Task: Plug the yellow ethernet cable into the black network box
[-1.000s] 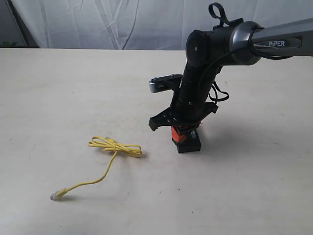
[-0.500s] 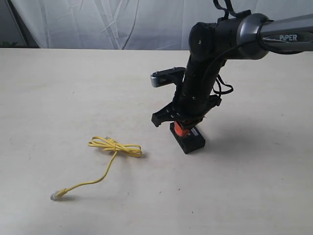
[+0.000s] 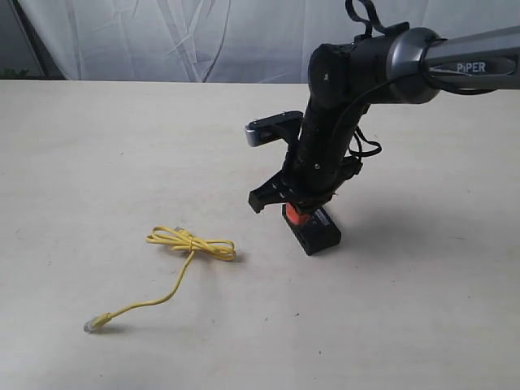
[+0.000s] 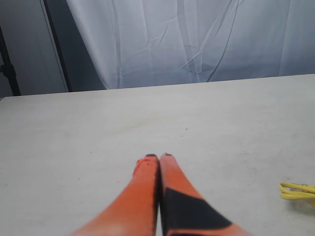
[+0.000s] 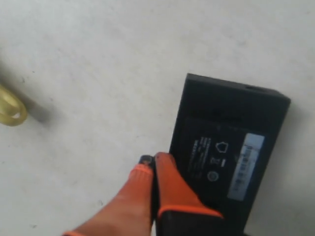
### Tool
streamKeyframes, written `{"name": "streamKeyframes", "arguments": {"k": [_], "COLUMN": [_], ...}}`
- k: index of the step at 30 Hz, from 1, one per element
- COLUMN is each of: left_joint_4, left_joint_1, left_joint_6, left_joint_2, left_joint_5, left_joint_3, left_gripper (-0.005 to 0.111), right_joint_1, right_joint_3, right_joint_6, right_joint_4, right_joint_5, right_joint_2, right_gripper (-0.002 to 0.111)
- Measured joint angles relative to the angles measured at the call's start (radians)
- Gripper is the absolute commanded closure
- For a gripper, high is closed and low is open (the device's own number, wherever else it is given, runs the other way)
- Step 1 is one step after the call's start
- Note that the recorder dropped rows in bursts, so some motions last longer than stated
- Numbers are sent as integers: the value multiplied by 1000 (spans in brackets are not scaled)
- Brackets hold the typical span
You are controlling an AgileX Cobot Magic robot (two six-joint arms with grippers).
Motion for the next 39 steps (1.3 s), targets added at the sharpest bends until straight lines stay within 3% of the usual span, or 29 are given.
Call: {"name": "streamKeyframes", "arguments": {"k": [6, 13, 28, 39], "left_joint_4": [0, 0, 0, 0], "left_joint_1": [0, 0, 0, 0], "left_joint_6": [0, 0, 0, 0], "left_joint_2": [0, 0, 0, 0], "left_joint_5": [0, 0, 0, 0], "left_joint_3": [0, 0, 0, 0], "left_gripper": [107, 107, 107, 107], "right_joint_1": [-64, -152, -312, -316], "right_joint_3": [0, 0, 0, 61], "right_joint_6": [-2, -145, -321, -354], "right_joint_4": [6, 133, 353, 374], "right_joint_5": [-25, -13, 175, 116], "right_joint_2": [-17, -19, -19, -19], "right_gripper": [108, 108, 108, 108]}}
